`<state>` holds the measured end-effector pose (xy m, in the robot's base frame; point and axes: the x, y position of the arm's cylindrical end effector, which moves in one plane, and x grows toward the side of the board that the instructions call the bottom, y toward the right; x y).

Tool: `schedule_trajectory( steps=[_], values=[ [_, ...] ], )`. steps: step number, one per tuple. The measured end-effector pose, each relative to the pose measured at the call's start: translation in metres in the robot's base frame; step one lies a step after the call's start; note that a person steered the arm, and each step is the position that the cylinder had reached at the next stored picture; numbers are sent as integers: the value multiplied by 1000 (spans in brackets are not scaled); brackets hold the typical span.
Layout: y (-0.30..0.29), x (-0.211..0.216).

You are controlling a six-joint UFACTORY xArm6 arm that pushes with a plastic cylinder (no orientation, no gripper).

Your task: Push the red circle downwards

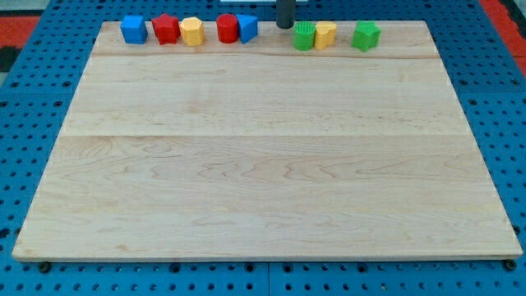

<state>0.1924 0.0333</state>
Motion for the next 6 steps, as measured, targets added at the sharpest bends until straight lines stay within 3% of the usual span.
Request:
schedule_trajectory(
  steps=[3,4,6],
  values=[
    [-135,1],
    [-147,5],
    [-147,68]
  ],
)
